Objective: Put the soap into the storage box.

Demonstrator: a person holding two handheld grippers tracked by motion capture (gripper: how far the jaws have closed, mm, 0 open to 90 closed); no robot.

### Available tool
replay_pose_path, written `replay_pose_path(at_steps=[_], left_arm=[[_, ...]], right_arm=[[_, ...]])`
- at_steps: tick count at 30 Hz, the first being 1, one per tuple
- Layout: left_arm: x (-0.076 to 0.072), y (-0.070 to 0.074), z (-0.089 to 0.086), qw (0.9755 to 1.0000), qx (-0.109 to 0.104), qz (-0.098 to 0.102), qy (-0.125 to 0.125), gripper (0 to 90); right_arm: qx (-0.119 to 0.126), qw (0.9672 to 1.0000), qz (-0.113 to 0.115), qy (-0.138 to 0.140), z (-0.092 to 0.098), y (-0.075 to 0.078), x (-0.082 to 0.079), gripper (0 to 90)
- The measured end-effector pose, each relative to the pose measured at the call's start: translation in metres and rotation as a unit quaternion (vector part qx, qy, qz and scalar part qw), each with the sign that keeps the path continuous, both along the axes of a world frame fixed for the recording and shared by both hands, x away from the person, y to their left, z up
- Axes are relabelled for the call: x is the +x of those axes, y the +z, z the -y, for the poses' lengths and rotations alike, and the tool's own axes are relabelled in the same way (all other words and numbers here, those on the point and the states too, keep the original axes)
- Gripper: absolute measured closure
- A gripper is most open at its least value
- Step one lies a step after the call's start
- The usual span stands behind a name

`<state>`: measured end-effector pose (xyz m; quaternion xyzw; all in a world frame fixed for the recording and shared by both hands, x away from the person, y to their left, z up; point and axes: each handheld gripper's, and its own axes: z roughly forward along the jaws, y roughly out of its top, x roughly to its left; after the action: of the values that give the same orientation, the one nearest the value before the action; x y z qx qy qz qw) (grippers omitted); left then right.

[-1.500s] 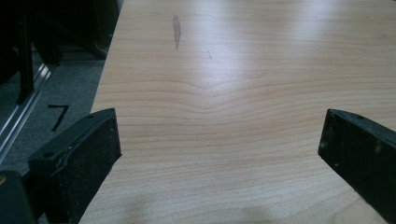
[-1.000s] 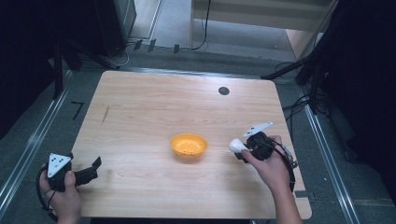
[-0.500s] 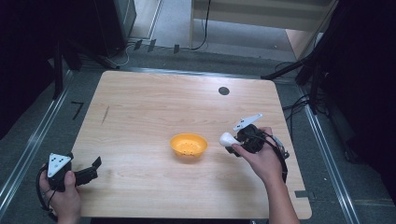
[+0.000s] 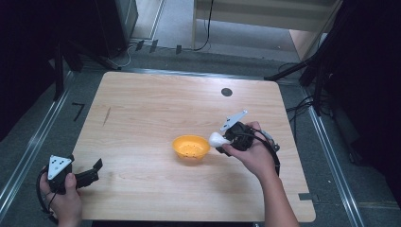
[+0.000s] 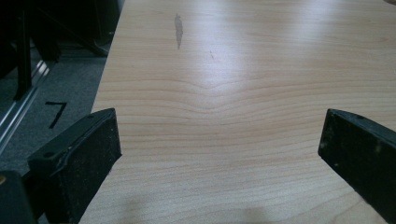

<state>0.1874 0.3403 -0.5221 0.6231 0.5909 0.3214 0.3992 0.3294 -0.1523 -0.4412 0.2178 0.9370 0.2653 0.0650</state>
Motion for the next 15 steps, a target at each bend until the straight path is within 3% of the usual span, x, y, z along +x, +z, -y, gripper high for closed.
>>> replay_pose_path(at_steps=[15], left_arm=[[0.0, 0.0, 0.0, 1.0, 0.0, 0.0, 0.0, 0.0]], right_arm=[[-0.012, 0.998, 0.019, 0.06, -0.032, 0.0, 0.009, 50.5]])
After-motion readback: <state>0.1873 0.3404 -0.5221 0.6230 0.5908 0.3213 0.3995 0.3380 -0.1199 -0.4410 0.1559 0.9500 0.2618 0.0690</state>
